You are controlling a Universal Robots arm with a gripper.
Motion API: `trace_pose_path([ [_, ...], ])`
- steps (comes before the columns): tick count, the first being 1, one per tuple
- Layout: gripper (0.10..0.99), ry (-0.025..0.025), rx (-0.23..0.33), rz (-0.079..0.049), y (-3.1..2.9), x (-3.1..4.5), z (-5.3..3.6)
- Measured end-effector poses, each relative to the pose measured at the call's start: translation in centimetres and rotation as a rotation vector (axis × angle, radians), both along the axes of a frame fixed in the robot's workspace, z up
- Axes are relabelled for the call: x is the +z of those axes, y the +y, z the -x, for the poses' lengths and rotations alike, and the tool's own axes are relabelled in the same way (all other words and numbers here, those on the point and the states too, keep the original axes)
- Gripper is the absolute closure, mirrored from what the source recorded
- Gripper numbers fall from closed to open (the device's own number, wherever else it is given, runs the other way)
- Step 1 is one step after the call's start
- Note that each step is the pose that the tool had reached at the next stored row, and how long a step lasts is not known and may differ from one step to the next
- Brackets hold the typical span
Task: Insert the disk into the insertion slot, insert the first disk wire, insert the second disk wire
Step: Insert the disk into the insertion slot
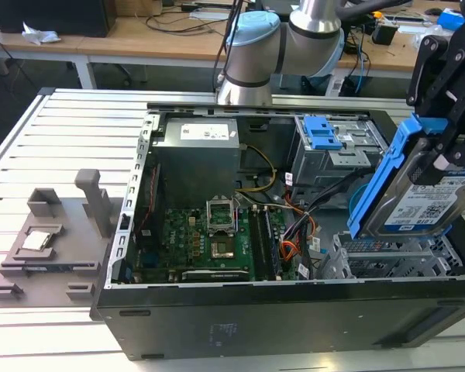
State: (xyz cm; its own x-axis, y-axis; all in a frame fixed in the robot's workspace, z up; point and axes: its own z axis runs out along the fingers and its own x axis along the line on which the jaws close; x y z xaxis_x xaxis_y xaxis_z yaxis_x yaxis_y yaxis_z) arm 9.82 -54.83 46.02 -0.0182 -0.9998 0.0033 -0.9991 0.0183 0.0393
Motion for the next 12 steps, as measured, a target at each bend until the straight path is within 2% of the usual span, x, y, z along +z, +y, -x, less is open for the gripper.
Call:
trace_pose_path([
  [12,0.722,0.0,0.0,0.0,0.0,-0.81,-0.04],
])
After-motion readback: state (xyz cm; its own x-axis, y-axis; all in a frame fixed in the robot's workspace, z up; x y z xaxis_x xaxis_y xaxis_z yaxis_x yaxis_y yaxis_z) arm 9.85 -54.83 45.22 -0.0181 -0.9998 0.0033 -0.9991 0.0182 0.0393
